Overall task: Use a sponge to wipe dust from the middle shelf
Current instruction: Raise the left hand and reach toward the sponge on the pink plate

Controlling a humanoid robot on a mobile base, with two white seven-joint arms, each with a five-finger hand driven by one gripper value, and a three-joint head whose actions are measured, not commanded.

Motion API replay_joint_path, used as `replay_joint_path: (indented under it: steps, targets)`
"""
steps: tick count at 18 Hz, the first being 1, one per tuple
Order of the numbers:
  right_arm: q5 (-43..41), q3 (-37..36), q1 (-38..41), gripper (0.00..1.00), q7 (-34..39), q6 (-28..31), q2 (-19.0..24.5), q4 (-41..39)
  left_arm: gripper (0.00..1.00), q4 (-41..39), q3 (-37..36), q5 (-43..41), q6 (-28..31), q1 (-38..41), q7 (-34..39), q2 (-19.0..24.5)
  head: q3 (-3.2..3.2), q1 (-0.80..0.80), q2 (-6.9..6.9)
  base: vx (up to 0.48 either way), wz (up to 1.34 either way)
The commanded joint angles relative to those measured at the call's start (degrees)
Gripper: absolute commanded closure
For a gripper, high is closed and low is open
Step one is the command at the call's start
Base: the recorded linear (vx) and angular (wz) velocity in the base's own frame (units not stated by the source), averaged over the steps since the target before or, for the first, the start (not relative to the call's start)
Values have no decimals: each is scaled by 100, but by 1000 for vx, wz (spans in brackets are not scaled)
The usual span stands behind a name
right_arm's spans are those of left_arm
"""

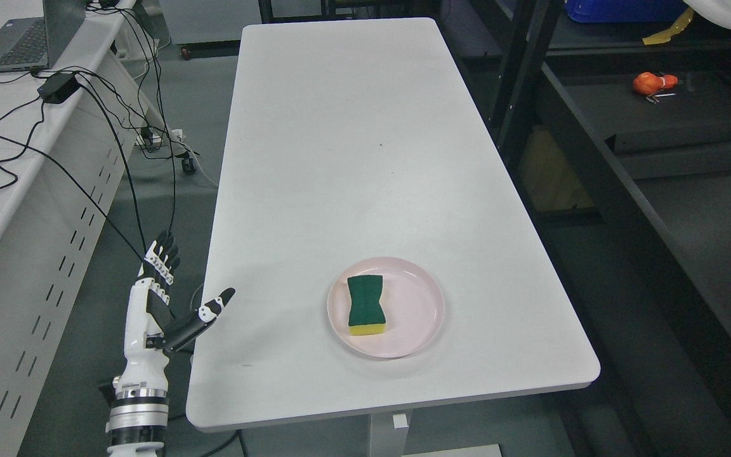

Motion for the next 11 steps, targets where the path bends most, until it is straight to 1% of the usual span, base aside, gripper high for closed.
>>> replay_joint_path:
  steps: [1, 4, 6, 7, 9, 10, 11]
  targets:
    - [0, 0, -1, 0, 3, 3, -100, -100, 1, -5, 45, 11, 1, -1, -5, 100, 0, 0, 0, -33, -46]
    - [0, 0, -1, 0, 3, 3, -100, -100, 1, 91, 53, 2, 1, -124, -57, 100, 0, 0, 0, -14, -27]
    - [0, 0, -1, 0, 3, 3, -100, -100, 1, 222, 80, 2, -121, -378, -276, 297, 0, 0, 0, 0, 0]
    - [0, 0, -1, 0, 3, 3, -100, -100, 1, 275, 89, -7, -226, -501, -442, 464, 0, 0, 0, 0, 0]
    - [0, 0, 8, 0, 3, 3, -100, -100, 2, 424, 54, -120, -463, -800, -934, 955, 0, 0, 0, 0, 0]
    - [0, 0, -1, 0, 3, 3, -100, -100, 3, 573, 45, -347, -569, -1036, -1276, 1306, 0, 0, 0, 0, 0]
    - [0, 0, -1, 0, 3, 3, -100, -100, 3, 749, 10, -811, -622, -1282, -1584, 1570, 0, 0, 0, 0, 0]
